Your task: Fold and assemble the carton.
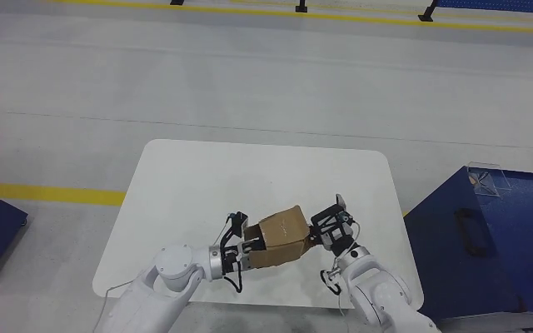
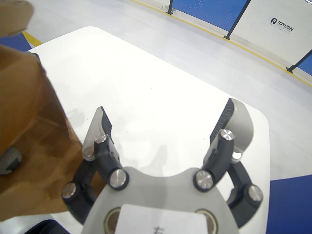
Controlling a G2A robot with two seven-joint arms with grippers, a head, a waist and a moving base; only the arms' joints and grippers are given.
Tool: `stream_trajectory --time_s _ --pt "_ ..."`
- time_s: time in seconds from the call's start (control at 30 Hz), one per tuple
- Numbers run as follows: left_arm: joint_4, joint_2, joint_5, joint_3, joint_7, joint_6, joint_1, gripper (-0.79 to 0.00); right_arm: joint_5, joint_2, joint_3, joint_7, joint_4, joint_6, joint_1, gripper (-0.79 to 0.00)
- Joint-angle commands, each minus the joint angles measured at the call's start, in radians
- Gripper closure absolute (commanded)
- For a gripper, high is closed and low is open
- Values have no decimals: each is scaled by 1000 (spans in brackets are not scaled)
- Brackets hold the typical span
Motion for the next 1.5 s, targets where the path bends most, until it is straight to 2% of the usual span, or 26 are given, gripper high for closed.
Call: stream_trajectory --time_s 0.0,0.6,0.77,0.9,1.03,1.17,1.33,1.47 --pt "5 -1 -6 -1 2 3 -2 0 -10 -1 -1 7 -18 1 -13 -785" --pt "11 -1 -25 -7 -9 24 -6 0 -46 -23 -24 45 -78 8 -35 -785" --pt "13 -1 -28 -10 -10 24 -6 0 10 -28 28 35 -82 55 -42 -785" --pt "18 -1 -52 -16 -26 17 -6 0 125 -29 113 74 -57 53 -37 -785" --pt "27 -1 -83 -25 -51 14 -9 0 247 -25 179 173 3 -33 -25 -785" --pt "36 -1 -93 -26 -59 14 -13 0 379 -23 174 280 45 -188 -29 -785" --pt "43 -4 -96 -19 -59 18 -21 0 606 -20 201 348 53 -336 -38 -785" --pt "48 -6 -94 -10 -57 19 -27 0 746 -15 249 378 47 -391 -43 -785"
